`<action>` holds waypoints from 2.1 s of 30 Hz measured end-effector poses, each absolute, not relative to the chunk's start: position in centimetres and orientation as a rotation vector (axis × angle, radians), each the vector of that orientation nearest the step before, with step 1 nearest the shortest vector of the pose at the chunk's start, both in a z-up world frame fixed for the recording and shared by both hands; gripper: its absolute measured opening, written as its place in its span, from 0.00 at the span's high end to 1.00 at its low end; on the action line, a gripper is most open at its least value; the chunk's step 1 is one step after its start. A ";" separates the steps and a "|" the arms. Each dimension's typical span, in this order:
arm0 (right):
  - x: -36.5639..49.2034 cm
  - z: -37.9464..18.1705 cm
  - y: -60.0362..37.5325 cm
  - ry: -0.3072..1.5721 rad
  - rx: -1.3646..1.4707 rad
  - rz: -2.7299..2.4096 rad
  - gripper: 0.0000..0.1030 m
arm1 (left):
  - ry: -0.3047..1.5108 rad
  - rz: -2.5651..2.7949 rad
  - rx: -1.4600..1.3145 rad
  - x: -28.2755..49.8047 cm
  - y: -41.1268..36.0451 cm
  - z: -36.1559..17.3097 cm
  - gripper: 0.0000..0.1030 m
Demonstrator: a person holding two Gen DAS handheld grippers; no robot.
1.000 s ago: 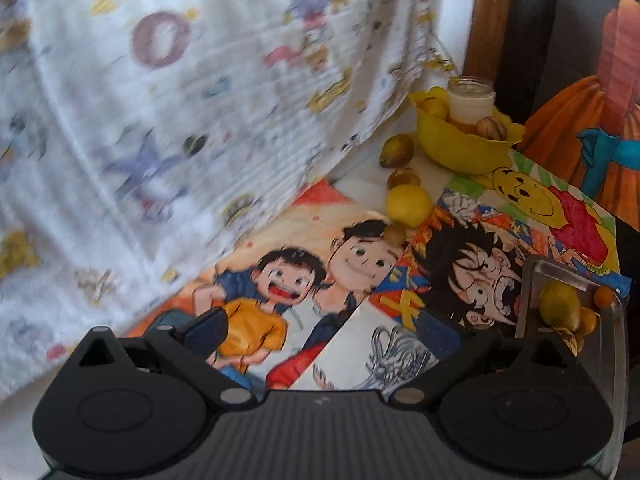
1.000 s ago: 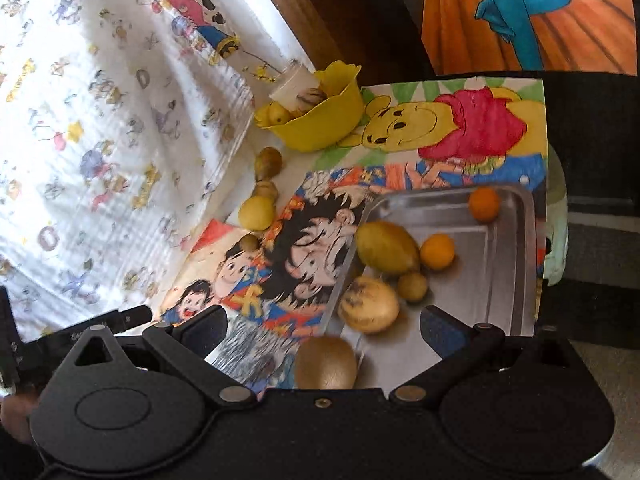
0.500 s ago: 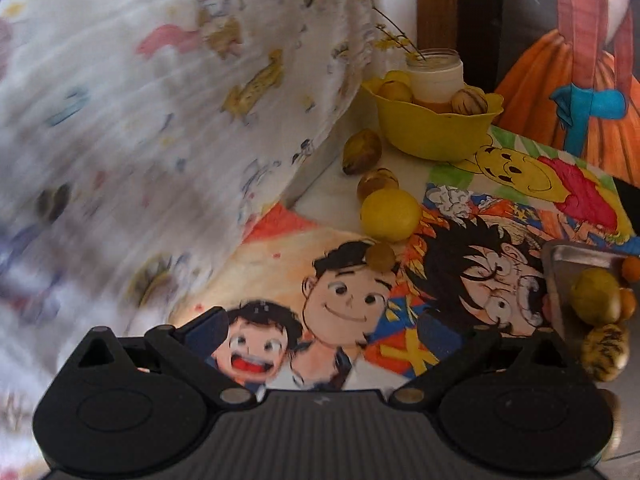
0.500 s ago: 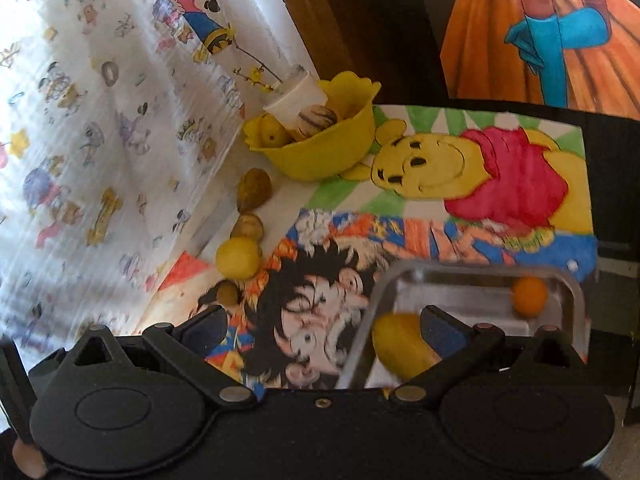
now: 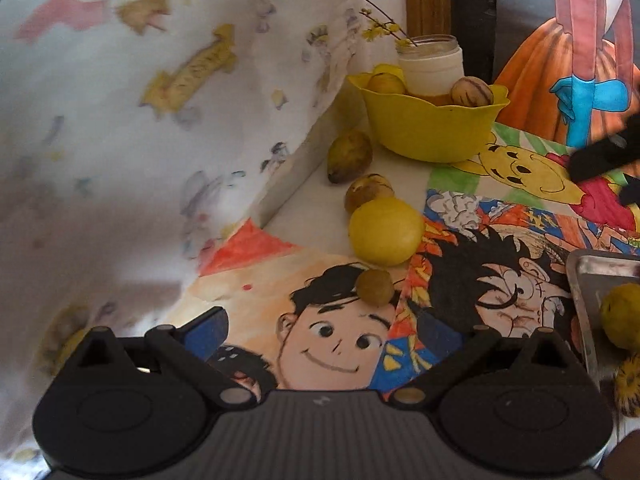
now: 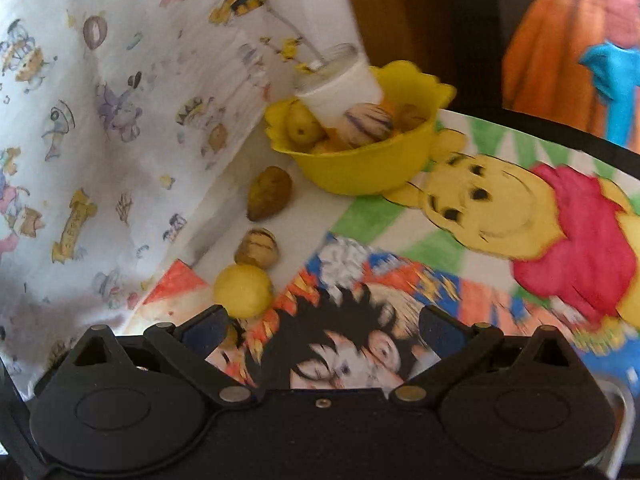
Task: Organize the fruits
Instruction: 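Grasp another small brown fruit with the left tool while the right tool grasps a striped melon, then carry the small brown fruit and striped melon onto the tray and open both tools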
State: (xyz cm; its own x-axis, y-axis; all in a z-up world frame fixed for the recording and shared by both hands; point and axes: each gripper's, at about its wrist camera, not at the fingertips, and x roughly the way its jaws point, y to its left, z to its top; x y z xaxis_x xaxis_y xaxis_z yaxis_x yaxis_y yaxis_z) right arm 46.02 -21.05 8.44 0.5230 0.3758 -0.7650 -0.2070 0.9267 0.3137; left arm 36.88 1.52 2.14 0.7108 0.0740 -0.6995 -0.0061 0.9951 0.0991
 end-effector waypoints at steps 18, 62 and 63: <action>55.0 4.1 -13.4 1.013 0.191 0.445 0.26 | 0.822 0.037 0.017 40.6 1.5 -0.3 0.22; 55.1 -0.9 -14.3 1.028 0.363 0.377 0.55 | 0.831 0.123 -0.128 41.2 2.5 -0.8 0.70; 54.7 -0.5 -14.9 1.021 0.365 0.373 0.55 | 0.831 0.123 -0.133 41.1 2.5 -0.7 0.70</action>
